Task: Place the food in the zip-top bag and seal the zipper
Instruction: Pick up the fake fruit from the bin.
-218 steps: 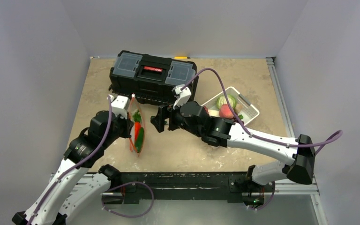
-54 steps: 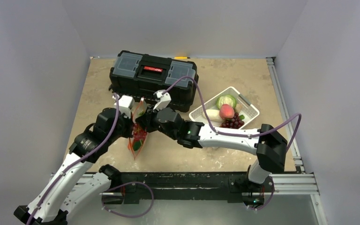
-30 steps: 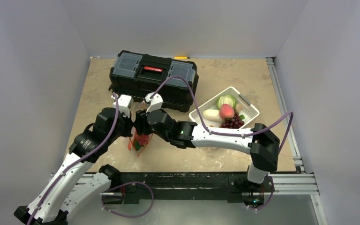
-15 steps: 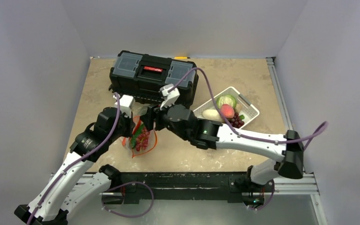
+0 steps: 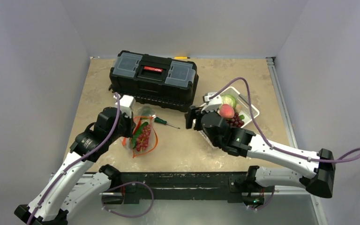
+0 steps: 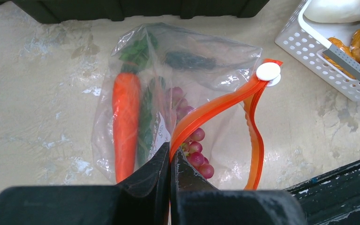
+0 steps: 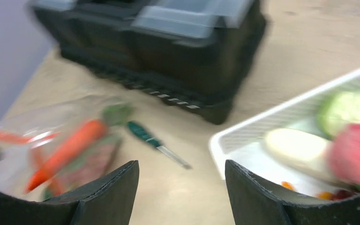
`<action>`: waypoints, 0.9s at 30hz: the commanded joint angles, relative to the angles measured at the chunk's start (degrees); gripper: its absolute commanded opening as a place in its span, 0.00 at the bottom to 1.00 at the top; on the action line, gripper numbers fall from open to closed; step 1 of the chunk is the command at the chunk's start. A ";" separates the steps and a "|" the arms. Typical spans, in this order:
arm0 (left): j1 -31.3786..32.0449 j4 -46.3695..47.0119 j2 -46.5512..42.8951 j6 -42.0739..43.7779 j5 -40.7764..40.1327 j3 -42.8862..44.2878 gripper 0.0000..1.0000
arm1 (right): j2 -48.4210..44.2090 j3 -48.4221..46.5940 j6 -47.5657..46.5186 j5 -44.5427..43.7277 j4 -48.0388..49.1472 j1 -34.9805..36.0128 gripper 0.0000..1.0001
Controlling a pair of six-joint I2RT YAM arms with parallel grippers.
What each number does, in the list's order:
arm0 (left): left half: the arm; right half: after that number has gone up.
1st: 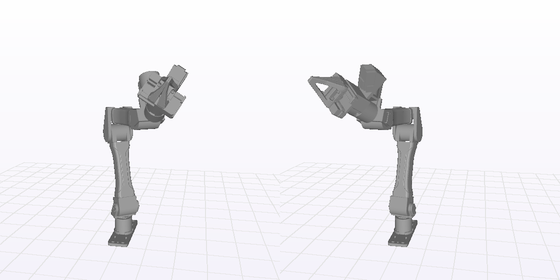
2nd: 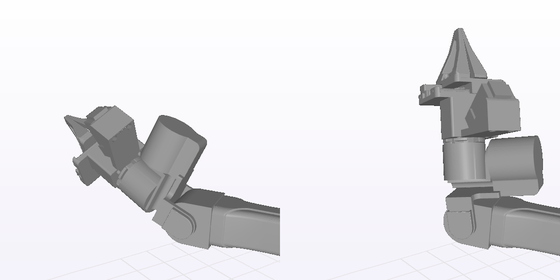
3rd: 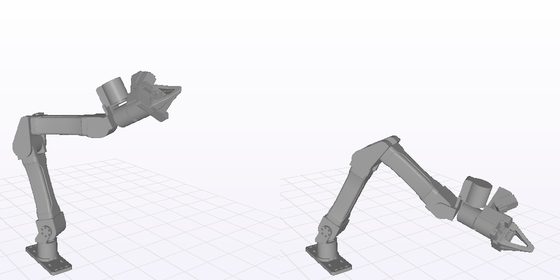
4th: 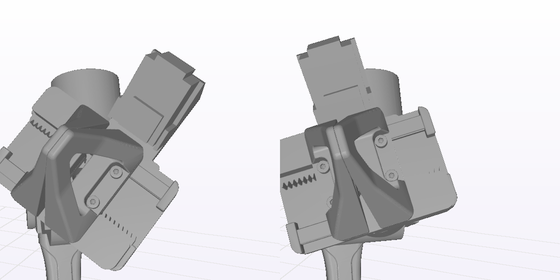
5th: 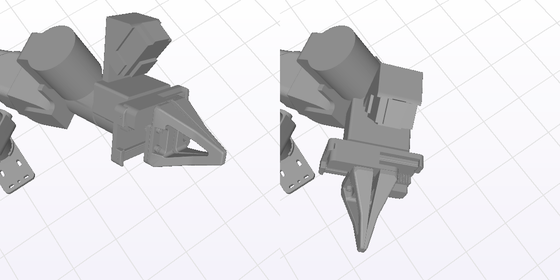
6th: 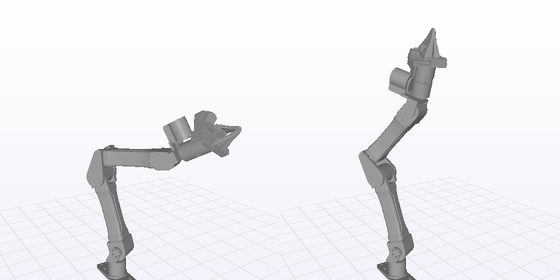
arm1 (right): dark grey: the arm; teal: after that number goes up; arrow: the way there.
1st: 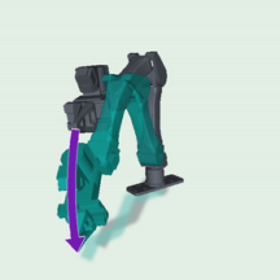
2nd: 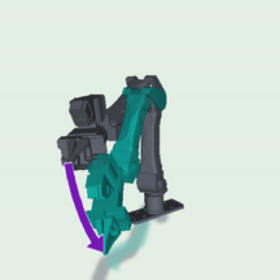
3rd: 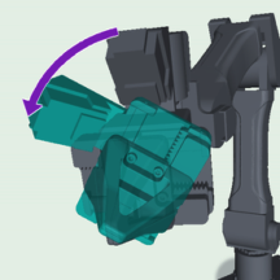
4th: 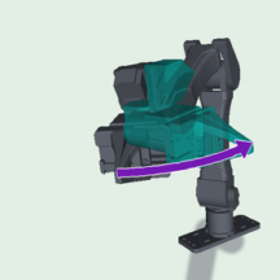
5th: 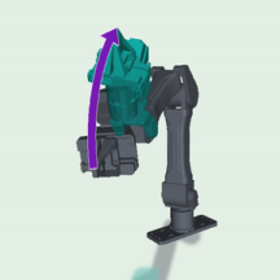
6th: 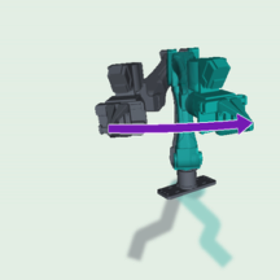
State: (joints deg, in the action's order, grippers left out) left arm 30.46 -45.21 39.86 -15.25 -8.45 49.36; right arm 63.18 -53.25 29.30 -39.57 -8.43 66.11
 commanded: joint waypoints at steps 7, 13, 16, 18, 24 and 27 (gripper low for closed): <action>0.16 2.53 0.09 1.01 2.15 0.99 0.00 | -10.25 8.57 8.38 -0.83 -9.72 -22.43 0.71; 0.19 3.10 -0.83 1.36 3.62 0.51 0.00 | -7.35 8.54 5.30 5.54 -10.82 -35.64 0.72; 0.14 3.11 -0.67 1.48 4.36 0.50 0.00 | -3.51 8.39 2.45 8.14 -9.10 -38.59 0.75; 0.19 3.20 -0.72 1.62 4.82 0.51 0.00 | -0.30 7.86 -0.10 8.99 -7.85 -38.86 0.76; 0.18 3.04 -0.62 1.27 3.07 0.39 0.00 | 10.48 4.67 -2.25 10.35 -7.68 -38.93 0.79; 0.17 2.85 -0.28 1.18 2.61 0.46 0.00 | 12.85 4.60 -1.49 10.56 -7.78 -38.88 0.79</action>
State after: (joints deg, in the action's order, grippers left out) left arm 30.46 -44.99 39.68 -15.16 -5.06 49.36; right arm 74.83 -45.74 28.77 -29.85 -17.69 27.31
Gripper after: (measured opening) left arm 0.004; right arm 0.791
